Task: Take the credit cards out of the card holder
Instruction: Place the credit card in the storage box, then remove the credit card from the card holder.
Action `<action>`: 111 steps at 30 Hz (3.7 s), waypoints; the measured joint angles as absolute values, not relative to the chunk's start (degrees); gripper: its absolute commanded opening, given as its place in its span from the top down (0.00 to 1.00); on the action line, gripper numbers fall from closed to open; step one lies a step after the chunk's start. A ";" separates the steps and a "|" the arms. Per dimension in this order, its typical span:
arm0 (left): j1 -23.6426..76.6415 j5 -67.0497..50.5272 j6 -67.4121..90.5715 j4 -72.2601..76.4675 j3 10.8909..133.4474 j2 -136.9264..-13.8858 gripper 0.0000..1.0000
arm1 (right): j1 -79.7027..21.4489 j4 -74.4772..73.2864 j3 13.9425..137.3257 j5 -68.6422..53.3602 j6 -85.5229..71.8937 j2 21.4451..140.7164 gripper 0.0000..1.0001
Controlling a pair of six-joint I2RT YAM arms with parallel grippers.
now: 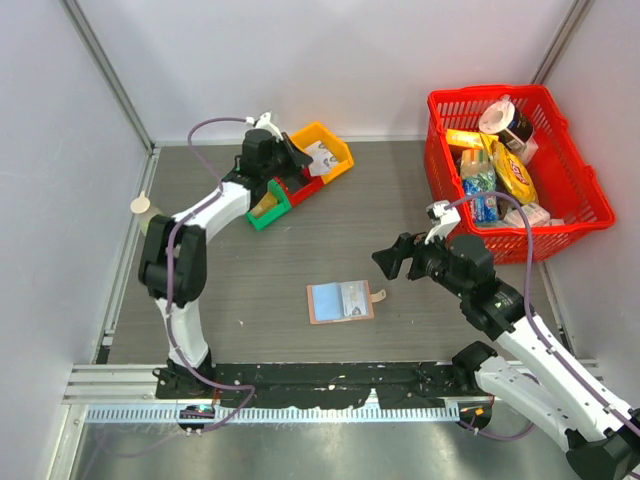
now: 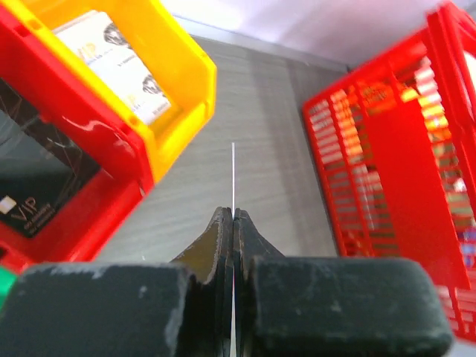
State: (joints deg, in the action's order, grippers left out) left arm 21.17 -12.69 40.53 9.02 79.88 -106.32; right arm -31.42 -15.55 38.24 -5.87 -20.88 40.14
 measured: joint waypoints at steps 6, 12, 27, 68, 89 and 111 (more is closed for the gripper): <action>19.99 -9.06 44.07 9.32 96.18 -122.28 1.00 | -31.38 -12.99 35.77 -3.14 -22.52 38.11 0.09; 19.75 -5.50 44.58 7.11 109.36 -133.49 0.97 | -31.38 -12.01 34.70 -1.91 -22.87 38.13 0.09; 19.68 -2.33 40.99 -0.32 122.78 -142.76 0.50 | -31.38 -13.72 34.39 0.56 -22.63 38.63 0.09; 48.60 -10.17 55.29 8.34 39.94 -82.26 0.41 | -37.60 -11.05 35.70 -7.55 -27.49 72.40 0.82; 49.80 -8.45 66.87 23.75 30.63 -90.63 0.58 | -37.41 -1.15 29.76 -8.64 -31.94 77.62 0.86; 49.50 -8.19 69.63 30.11 29.50 -94.13 0.85 | -37.39 -0.80 29.61 -8.93 -32.08 77.62 0.87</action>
